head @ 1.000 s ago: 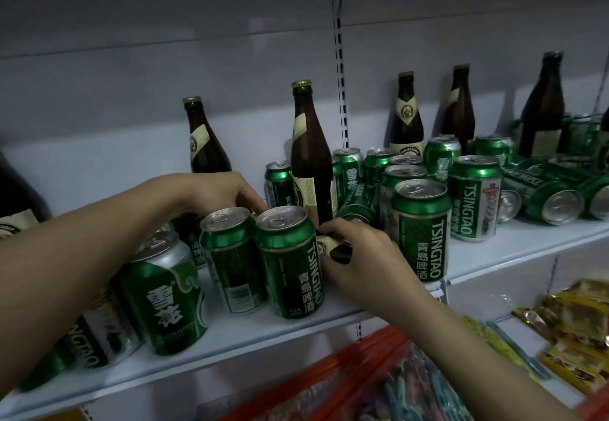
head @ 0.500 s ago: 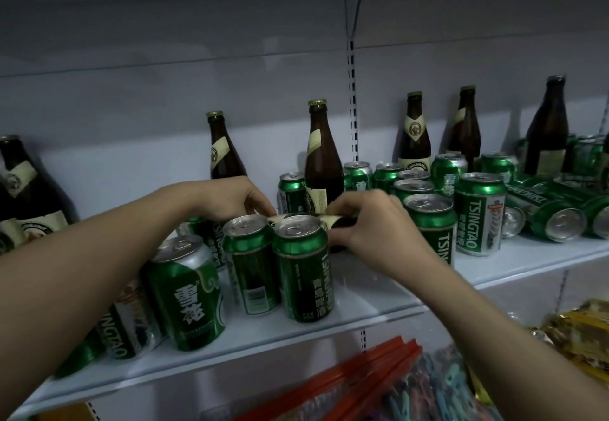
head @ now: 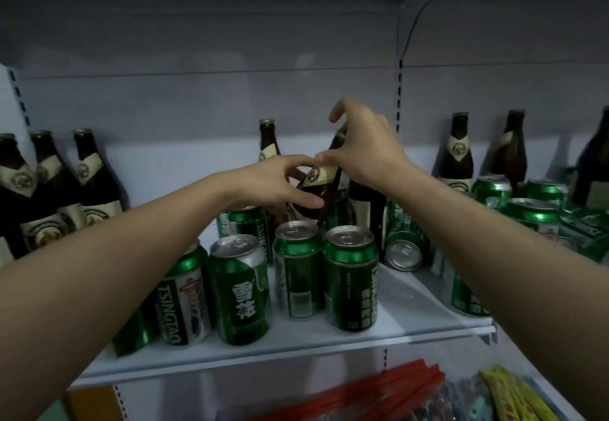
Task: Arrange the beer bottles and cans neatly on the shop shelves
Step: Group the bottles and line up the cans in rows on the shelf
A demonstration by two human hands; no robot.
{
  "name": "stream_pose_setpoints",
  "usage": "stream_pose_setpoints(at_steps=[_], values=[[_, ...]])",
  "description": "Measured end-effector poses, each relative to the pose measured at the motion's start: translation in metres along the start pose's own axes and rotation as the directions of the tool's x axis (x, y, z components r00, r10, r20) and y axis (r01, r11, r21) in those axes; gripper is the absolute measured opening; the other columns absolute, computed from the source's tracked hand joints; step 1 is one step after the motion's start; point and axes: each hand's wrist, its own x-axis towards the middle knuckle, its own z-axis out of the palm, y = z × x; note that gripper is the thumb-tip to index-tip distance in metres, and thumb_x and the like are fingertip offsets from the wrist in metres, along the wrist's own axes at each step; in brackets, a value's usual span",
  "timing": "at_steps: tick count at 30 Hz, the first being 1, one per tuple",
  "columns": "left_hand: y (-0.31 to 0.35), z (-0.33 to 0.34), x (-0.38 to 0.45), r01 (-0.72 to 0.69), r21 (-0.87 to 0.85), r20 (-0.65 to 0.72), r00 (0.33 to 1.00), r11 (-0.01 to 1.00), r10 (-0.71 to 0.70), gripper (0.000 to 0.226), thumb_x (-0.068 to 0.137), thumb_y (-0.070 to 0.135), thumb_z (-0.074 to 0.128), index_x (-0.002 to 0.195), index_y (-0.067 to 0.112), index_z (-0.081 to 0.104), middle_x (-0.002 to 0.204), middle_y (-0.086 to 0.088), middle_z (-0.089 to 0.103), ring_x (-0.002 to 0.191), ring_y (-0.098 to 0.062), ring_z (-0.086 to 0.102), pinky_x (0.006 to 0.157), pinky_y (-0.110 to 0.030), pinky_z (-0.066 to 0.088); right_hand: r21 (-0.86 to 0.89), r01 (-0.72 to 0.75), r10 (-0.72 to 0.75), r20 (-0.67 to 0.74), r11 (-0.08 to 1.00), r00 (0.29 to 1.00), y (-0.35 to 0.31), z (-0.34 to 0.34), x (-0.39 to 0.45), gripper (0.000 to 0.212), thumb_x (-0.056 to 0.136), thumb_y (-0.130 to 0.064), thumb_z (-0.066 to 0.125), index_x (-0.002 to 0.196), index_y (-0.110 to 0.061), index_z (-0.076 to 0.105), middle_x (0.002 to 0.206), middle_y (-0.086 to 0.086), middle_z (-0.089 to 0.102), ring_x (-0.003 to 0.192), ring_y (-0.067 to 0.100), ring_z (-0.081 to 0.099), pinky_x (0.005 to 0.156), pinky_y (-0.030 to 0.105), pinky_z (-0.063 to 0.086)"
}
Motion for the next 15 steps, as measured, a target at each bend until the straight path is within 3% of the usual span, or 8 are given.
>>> stream_pose_setpoints(at_steps=[3,6,10,13,15], values=[[-0.011,-0.002,0.003,-0.028,0.005,-0.103,0.994,1.0,0.028,0.084,0.075,0.033,0.083,0.145,0.036,0.038,0.133,-0.003,0.049,0.101,-0.017,0.06,0.063,-0.028,0.057,-0.023,0.065,-0.065,-0.021,0.998,0.998,-0.017,0.015,0.011,0.055,0.079,-0.026,0.082,0.122,-0.019,0.049,0.11,0.004,0.065,0.098,0.026,0.061,0.079,0.04,0.053],[-0.019,-0.007,0.002,-0.027,-0.02,-0.163,0.986,0.999,0.023,0.08,0.077,0.03,0.082,0.143,0.035,0.039,0.116,-0.003,0.057,0.094,-0.021,0.065,0.065,-0.037,0.061,-0.052,0.109,-0.109,-0.009,0.993,0.994,-0.027,0.029,0.019,0.05,0.085,-0.02,0.077,0.125,-0.02,0.047,0.115,0.007,0.064,0.102,0.031,0.062,0.084,0.046,0.055],[-0.024,-0.005,-0.002,-0.074,-0.044,-0.24,0.969,0.996,0.062,0.062,0.082,0.024,0.079,0.134,0.027,0.046,0.095,0.01,0.061,0.08,-0.003,0.065,0.062,-0.025,0.057,0.01,0.058,-0.059,0.024,0.998,0.998,-0.032,0.043,0.023,0.048,0.088,-0.02,0.073,0.128,-0.018,0.046,0.118,0.008,0.061,0.102,0.03,0.06,0.086,0.047,0.053],[-0.029,-0.003,0.001,-0.035,-0.063,-0.345,0.939,0.997,0.011,0.051,0.079,0.029,0.08,0.122,0.021,0.054,0.103,0.004,0.064,0.093,-0.018,0.066,0.073,-0.038,0.059,0.123,-0.001,-0.007,0.061,0.992,0.998,-0.035,0.046,0.022,0.047,0.092,-0.028,0.067,0.131,-0.015,0.043,0.114,0.007,0.062,0.102,0.027,0.061,0.088,0.047,0.053],[-0.029,-0.004,0.002,-0.02,-0.077,-0.408,0.913,0.997,-0.013,0.044,0.077,0.033,0.08,0.112,0.022,0.056,0.1,0.002,0.065,0.089,-0.022,0.064,0.069,-0.037,0.053,0.185,-0.05,0.031,0.104,0.981,0.994,-0.037,0.046,0.02,0.048,0.096,-0.033,0.061,0.135,-0.013,0.041,0.106,0.005,0.06,0.101,0.026,0.062,0.09,0.047,0.053]])
